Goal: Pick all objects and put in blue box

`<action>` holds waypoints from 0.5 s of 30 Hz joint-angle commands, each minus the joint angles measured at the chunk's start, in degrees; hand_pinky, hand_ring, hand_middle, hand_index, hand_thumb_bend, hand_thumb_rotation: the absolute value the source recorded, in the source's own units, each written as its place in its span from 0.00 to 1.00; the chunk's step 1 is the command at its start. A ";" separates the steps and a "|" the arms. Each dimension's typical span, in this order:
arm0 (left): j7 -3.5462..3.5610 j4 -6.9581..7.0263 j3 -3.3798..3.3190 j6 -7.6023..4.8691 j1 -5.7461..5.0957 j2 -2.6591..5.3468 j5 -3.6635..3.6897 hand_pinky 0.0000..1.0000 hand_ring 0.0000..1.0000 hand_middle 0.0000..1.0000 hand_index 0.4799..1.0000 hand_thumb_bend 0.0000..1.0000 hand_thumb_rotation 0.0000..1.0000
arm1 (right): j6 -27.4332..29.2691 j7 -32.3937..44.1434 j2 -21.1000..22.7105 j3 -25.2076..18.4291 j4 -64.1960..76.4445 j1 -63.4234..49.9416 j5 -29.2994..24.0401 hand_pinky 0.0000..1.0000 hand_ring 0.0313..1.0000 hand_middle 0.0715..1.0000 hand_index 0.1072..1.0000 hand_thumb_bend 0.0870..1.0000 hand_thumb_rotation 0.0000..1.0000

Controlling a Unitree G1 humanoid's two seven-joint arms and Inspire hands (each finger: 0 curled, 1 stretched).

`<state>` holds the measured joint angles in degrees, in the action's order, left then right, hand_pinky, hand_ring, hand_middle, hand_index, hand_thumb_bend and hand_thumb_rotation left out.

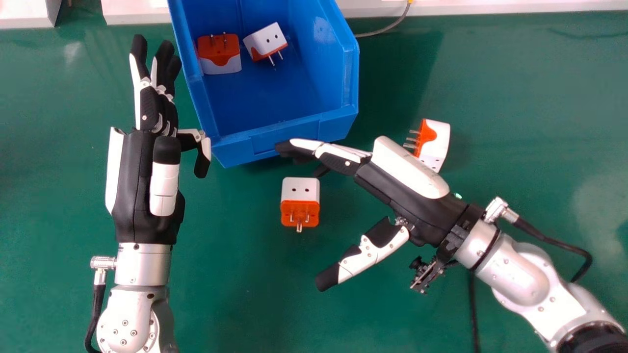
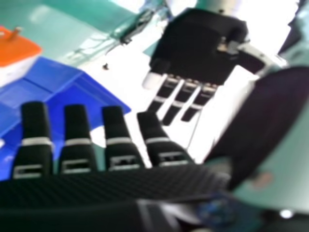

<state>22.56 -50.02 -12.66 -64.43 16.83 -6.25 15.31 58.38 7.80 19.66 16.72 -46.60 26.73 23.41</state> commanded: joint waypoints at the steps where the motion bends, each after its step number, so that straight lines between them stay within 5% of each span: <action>1: 0.35 1.09 0.09 -0.98 0.08 -0.32 0.08 0.00 1.00 1.00 1.00 1.00 0.96 | 1.63 0.25 1.14 -0.03 -0.08 2.49 0.06 0.72 0.82 0.85 0.85 1.00 0.48; 15: 0.26 0.99 -0.07 -1.11 -0.06 -0.38 -0.08 0.00 1.00 1.00 1.00 1.00 0.96 | 0.51 -2.57 3.67 0.12 -1.59 5.57 4.85 0.72 0.83 0.85 0.86 1.00 0.51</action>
<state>22.94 -50.04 -12.70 -64.45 16.82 -6.27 15.61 58.54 6.45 22.64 16.85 -48.37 30.40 28.05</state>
